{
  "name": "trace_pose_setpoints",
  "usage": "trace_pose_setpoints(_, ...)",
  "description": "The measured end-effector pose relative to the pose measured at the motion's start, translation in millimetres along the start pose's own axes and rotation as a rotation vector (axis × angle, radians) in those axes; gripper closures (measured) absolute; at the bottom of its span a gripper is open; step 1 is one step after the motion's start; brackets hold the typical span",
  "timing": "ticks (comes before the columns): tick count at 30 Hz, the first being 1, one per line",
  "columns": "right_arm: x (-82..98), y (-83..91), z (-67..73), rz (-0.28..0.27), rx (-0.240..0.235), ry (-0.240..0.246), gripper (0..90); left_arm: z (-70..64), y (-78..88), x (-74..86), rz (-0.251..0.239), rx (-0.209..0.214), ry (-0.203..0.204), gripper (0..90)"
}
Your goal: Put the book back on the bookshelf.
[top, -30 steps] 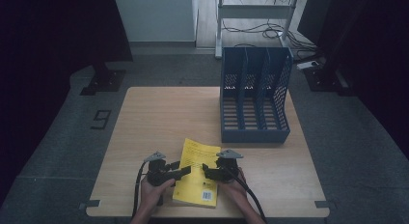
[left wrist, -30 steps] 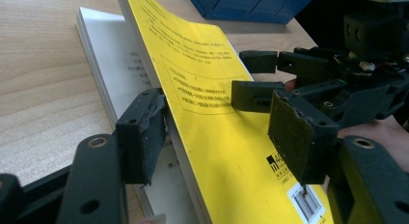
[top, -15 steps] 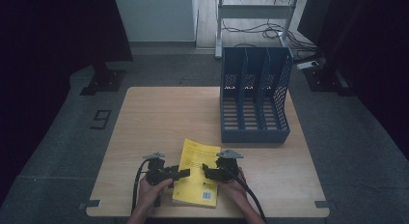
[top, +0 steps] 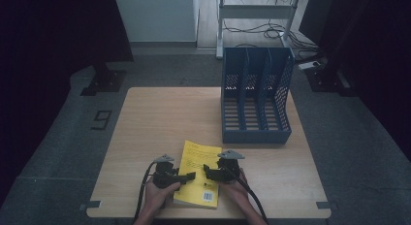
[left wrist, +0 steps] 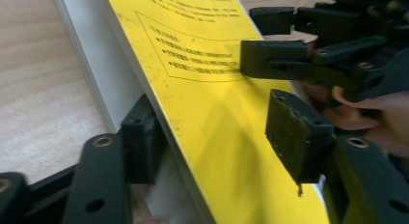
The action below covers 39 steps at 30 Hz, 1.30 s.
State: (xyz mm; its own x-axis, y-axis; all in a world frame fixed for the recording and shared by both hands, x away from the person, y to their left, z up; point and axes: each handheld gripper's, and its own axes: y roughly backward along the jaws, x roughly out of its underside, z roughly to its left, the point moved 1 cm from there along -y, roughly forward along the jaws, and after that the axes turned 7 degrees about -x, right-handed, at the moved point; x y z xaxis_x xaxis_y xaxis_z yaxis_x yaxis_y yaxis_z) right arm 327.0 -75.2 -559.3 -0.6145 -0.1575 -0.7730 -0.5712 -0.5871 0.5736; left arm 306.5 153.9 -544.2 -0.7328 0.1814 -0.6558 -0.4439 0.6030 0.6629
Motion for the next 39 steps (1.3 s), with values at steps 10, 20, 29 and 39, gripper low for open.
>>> trace_pose_setpoints(10, 0.0, 0.0, 0.0, 0.001, 0.000, 0.001, 18.1, -3.4, -3.4, 1.7, -0.027, -0.034, -0.013, 51.2)
trace_pose_setpoints(20, -0.1, 0.0, -0.1, 0.000, -0.001, 0.001, 18.0, -3.6, -4.3, 1.2, -0.023, -0.036, -0.009, 55.6)
trace_pose_setpoints(29, -0.1, 0.0, -0.2, 0.001, -0.002, 0.000, 18.2, -6.2, -3.1, 0.7, -0.023, -0.033, -0.012, 64.8)
trace_pose_setpoints(39, -0.1, 0.9, -2.3, -0.002, -0.016, -0.005, 18.9, -6.4, -0.6, -2.8, -0.018, -0.019, -0.002, 70.5)
